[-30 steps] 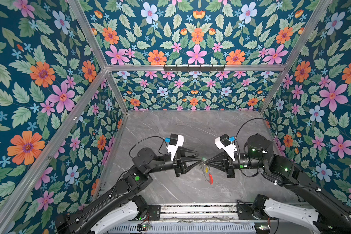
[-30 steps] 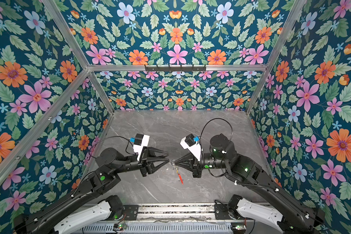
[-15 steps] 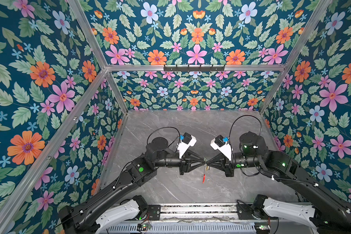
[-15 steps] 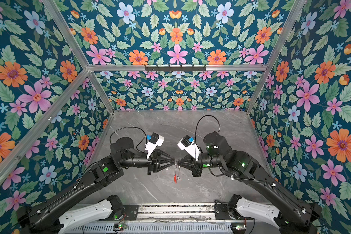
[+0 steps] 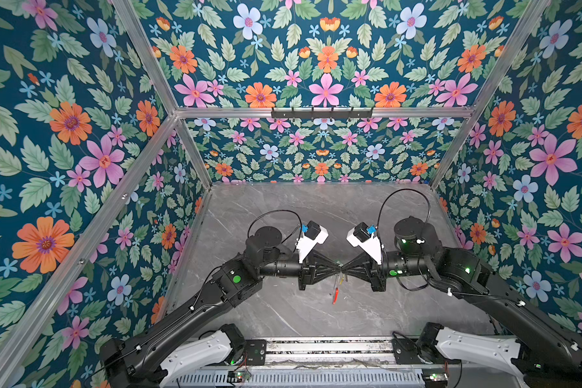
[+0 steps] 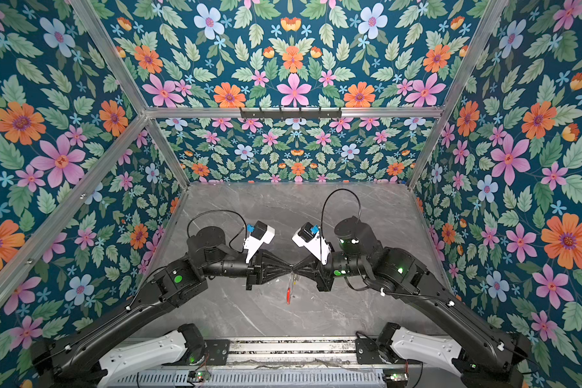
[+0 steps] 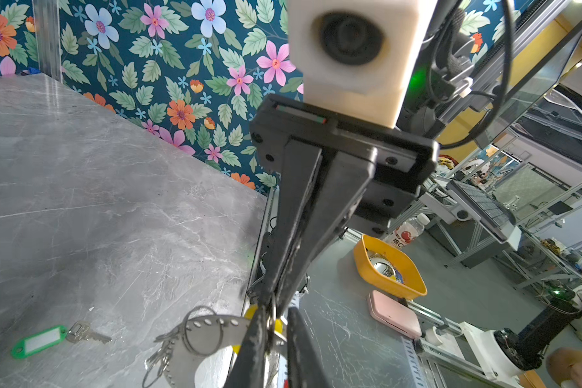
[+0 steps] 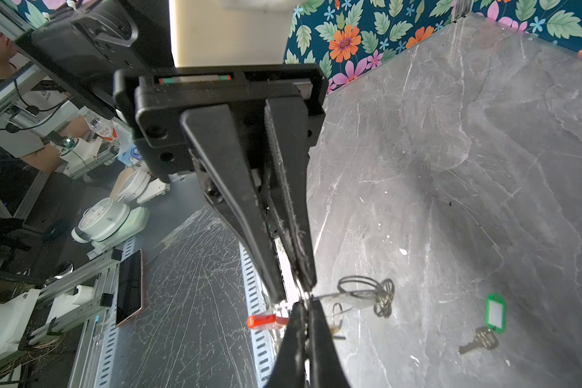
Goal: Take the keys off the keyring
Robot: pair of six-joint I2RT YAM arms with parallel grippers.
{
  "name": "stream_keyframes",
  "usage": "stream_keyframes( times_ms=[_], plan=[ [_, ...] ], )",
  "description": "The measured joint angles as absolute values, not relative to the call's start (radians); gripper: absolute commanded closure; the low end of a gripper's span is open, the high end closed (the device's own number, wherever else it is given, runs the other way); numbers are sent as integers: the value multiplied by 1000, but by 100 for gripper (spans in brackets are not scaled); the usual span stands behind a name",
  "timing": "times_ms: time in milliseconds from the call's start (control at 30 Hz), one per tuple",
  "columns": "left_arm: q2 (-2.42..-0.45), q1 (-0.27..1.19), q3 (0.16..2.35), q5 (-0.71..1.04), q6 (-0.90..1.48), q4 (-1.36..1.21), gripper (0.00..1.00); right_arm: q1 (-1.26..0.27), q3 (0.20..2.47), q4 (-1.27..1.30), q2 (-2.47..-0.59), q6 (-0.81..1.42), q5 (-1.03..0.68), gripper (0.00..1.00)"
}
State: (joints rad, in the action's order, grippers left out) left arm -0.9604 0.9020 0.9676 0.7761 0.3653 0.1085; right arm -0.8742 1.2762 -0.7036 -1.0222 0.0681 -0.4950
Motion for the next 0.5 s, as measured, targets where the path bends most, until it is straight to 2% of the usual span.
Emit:
stream_keyframes(
  times_ms=[367, 500],
  plan=[
    [-967, 902, 968, 776, 360, 110, 94, -901, 1295, -737, -1047, 53, -468, 100],
    [-967, 902, 968, 776, 360, 107, 84, -907, 1303, -741, -1051, 51, -449, 100]
  ],
)
